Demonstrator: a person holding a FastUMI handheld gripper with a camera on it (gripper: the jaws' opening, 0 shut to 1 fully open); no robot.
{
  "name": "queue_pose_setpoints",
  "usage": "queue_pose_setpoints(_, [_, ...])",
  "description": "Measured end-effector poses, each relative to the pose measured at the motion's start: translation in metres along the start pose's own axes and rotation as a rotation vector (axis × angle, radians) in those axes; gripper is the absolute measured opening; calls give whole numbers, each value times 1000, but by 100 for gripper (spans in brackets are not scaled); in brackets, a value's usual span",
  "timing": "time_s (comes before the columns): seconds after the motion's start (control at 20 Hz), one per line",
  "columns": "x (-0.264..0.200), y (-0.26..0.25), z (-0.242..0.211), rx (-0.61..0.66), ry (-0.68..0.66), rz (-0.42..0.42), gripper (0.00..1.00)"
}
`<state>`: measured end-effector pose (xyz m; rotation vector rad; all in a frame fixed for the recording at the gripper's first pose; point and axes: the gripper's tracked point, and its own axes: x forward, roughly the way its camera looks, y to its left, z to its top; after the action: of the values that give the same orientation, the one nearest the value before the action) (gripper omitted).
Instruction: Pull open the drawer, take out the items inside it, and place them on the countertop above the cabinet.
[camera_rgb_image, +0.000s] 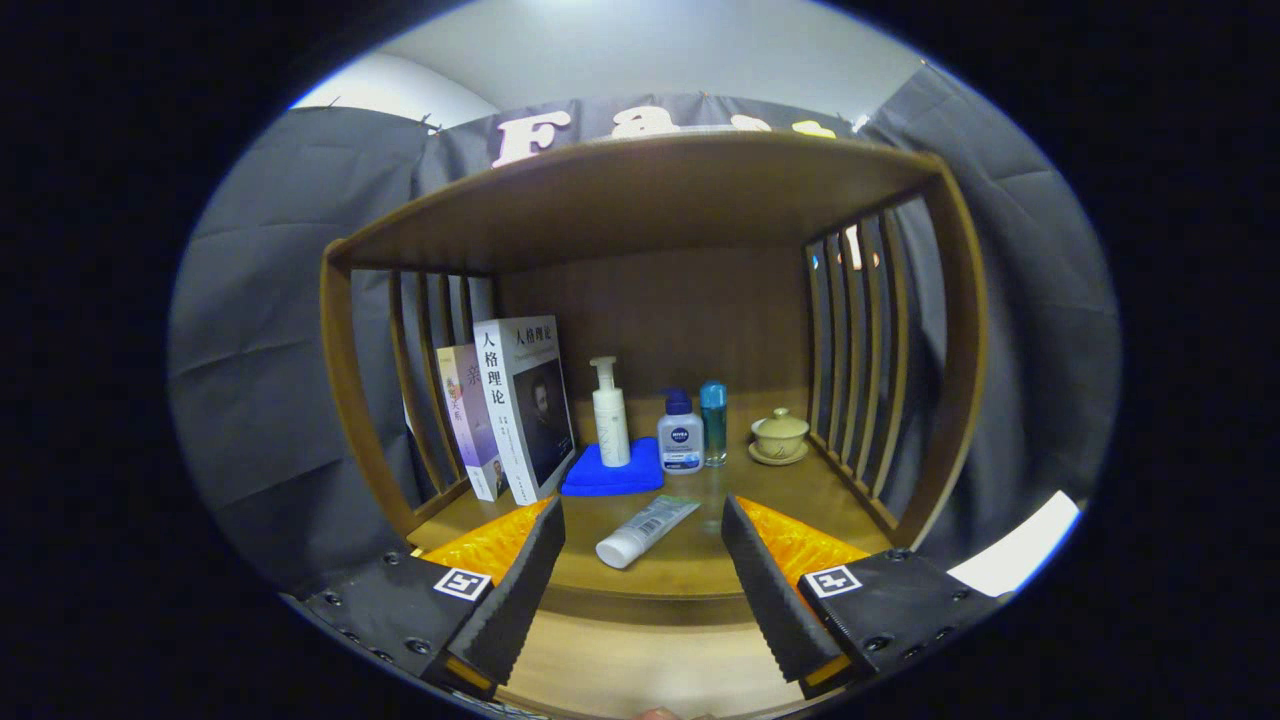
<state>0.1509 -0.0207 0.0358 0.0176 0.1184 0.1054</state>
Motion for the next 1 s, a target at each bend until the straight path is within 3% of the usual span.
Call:
queue_pose_setpoints(0.3, [-57,4,-13,-23,-79,-57,98])
queue_pose_setpoints(0.75, [-103,27,-95,70,43,-28,98])
queue_pose_setpoints(1.0, [-122,26,-131,70,67,-72,98])
